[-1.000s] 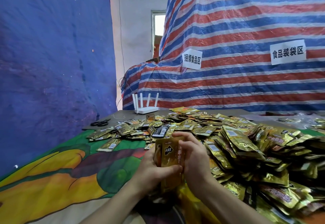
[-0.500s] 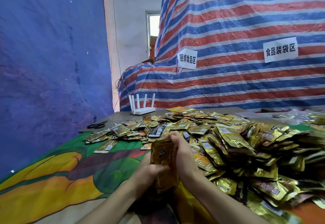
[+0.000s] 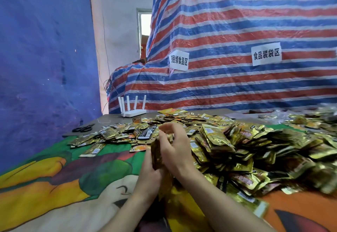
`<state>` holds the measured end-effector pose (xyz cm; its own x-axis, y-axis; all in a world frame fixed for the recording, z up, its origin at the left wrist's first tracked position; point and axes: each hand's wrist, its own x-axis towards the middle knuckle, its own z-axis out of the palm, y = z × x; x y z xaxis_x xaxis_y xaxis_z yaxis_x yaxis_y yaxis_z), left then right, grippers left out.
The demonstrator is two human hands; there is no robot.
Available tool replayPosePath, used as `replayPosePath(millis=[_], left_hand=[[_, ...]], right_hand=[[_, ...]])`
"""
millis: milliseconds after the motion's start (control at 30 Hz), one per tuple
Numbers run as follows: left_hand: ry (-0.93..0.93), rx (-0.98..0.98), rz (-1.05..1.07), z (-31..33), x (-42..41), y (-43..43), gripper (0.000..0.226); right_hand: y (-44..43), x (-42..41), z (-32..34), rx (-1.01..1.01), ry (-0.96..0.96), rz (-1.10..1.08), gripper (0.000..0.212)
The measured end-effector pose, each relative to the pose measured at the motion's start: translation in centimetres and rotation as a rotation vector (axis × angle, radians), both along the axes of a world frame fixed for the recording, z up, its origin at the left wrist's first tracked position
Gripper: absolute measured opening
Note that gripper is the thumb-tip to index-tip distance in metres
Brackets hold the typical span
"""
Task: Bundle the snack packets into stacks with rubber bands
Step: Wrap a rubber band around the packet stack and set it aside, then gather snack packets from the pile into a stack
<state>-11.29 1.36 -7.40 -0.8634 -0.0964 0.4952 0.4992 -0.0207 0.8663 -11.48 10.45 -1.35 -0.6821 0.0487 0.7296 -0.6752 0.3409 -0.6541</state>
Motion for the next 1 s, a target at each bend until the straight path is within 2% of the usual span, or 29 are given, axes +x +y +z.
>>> replayPosePath(millis=[67, 167, 267, 367, 433, 500, 567, 633, 733, 900, 1000], left_hand=[[0.038, -0.037, -0.047, 0.3, 0.5, -0.2, 0.047], [0.032, -0.046, -0.121, 0.5, 1.0, 0.1, 0.044], [-0.018, -0.088, -0.114, 0.6, 1.6, 0.3, 0.046], [-0.011, -0.195, -0.1, 0.9, 2.3, 0.3, 0.042], [0.02, -0.198, -0.093, 1.0, 2.5, 0.4, 0.042], [0.016, -0.147, -0.086, 1.0, 2.4, 0.5, 0.039], [-0.012, -0.07, -0.086, 1.0, 2.3, 0.5, 0.033], [-0.03, -0.016, -0.072, 1.0, 2.0, 0.2, 0.028], [-0.037, 0.011, -0.083, 0.9, 1.5, -0.1, 0.022], [-0.117, 0.066, -0.103, 0.7, 1.1, -0.2, 0.016], [-0.142, 0.059, -0.106, 0.7, 1.0, -0.2, 0.013]], right_hand=[[0.5, 0.8, 0.8, 0.029, 0.059, -0.011, 0.008], [3.5, 2.3, 1.4, 0.15, 0.128, 0.0, 0.012], [9.1, 4.0, 1.3, 0.336, 0.05, -0.041, 0.015], [15.8, 5.9, 1.2, 0.541, -0.06, -0.284, 0.013], [20.6, 7.0, 1.4, 0.671, -0.174, -0.502, 0.009], [25.2, 8.2, 1.8, 0.835, -0.413, -0.714, 0.008], [28.8, 9.3, 1.6, 0.978, -0.645, -0.842, 0.012], [31.2, 10.1, 0.5, 1.061, -0.76, -0.901, 0.015], [33.0, 10.8, -1.5, 1.076, -0.76, -0.941, 0.006], [33.6, 10.8, -2.0, 1.101, -0.705, -0.982, 0.018], [32.8, 10.9, -1.2, 1.085, -0.592, -1.037, 0.011]])
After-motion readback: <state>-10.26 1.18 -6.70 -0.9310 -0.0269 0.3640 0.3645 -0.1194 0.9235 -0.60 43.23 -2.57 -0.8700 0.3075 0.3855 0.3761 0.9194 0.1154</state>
